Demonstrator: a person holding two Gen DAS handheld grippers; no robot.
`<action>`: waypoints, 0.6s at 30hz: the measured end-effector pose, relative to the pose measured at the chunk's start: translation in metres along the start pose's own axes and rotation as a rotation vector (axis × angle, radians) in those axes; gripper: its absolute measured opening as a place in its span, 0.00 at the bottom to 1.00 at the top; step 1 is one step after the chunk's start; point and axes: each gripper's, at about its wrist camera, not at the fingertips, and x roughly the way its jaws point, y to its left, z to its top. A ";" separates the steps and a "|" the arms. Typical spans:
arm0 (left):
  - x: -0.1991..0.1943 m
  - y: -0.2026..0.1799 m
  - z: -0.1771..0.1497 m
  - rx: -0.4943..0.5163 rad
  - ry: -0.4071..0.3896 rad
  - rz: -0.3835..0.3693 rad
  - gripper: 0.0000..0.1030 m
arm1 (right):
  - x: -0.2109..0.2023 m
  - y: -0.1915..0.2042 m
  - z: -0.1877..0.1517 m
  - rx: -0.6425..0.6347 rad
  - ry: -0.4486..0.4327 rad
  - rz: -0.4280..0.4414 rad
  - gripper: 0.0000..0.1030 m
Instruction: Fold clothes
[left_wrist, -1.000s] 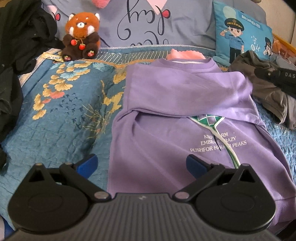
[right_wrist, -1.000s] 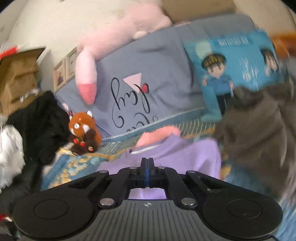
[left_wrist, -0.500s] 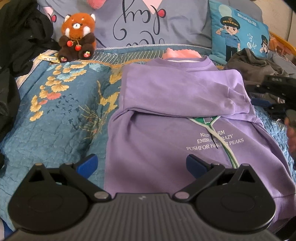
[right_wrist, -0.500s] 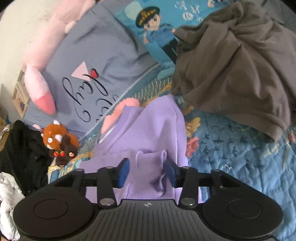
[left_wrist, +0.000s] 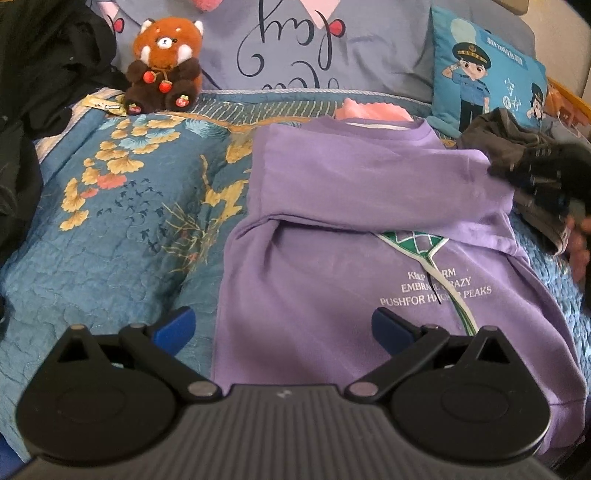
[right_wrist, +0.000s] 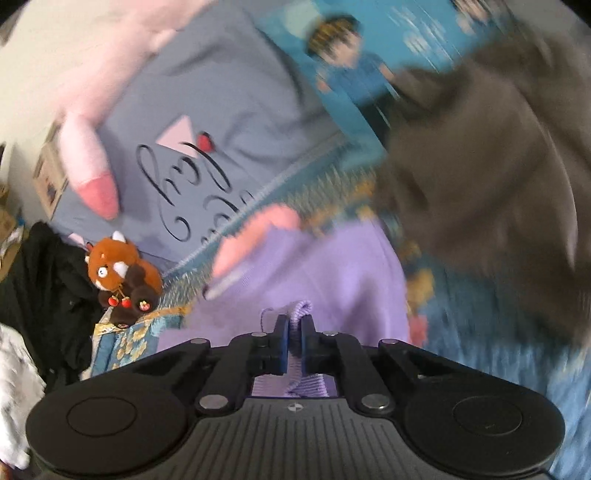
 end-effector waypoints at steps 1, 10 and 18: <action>0.000 0.001 0.000 -0.003 0.000 -0.001 1.00 | 0.000 0.008 0.006 -0.048 -0.008 0.003 0.06; 0.002 0.009 0.000 -0.041 0.009 0.003 1.00 | 0.051 -0.006 0.004 -0.133 0.137 -0.204 0.06; 0.007 0.007 0.001 -0.018 0.041 0.042 1.00 | 0.048 -0.014 0.000 -0.120 0.137 -0.231 0.14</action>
